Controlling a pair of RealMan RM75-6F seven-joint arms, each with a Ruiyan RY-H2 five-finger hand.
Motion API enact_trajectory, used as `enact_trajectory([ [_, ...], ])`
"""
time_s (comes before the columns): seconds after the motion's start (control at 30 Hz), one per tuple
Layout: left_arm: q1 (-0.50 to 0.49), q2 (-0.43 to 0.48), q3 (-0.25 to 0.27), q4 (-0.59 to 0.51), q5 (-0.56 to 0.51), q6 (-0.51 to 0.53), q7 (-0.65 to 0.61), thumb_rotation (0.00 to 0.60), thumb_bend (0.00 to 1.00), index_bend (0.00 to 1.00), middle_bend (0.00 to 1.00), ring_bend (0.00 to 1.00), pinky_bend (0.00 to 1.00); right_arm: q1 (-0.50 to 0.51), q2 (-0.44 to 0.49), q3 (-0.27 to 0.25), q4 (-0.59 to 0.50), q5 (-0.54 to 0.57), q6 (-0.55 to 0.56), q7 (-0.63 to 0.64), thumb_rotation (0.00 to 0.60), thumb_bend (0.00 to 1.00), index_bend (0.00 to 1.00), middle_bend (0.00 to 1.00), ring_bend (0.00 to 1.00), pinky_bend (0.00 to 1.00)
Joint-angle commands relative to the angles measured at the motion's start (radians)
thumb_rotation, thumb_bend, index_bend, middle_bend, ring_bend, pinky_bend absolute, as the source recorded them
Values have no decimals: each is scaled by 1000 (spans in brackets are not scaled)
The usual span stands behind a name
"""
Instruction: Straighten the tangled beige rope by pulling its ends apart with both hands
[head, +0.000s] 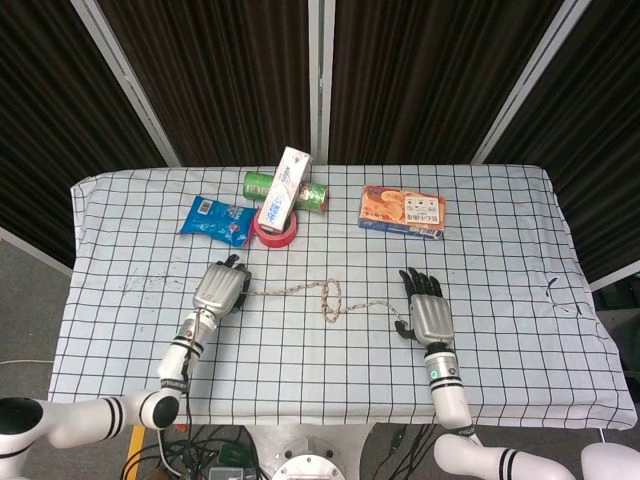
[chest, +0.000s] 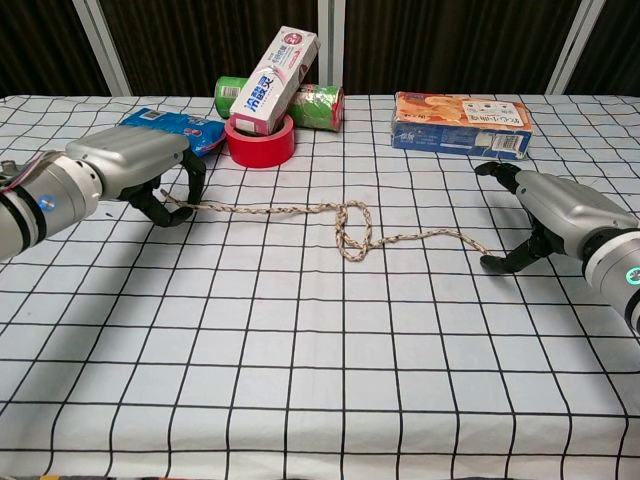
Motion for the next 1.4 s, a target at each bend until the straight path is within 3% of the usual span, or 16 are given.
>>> enact_trajectory([
  [0.03,0,0,1,1,-2,-2,1,600,427,584,374,168,413,6,0,-1,13,5,-3,-9,600,208,0,0,0,0],
  [0.17,1,0,1,3,-3,-2,2,600,427,584,381,168,413,15,-4,5,25,11,-3,-6,600,218,15,0,0,0],
  [0.33,1,3,-2,1,0,-2,-1,600,427,584,381,168,413,24,-6,5,31,9,-1,-10,600,223,220,0,0,0],
  [0.63,2,3,0,-1,4,-2,-4,600,427,584,381,168,413,31,-12,-2,31,16,5,-14,600,224,374,0,0,0],
  [1.4,-1,7,0,6,5,-13,-5,600,427,585,381,168,413,56,-36,3,62,72,-13,-40,600,245,462,0,0,0],
])
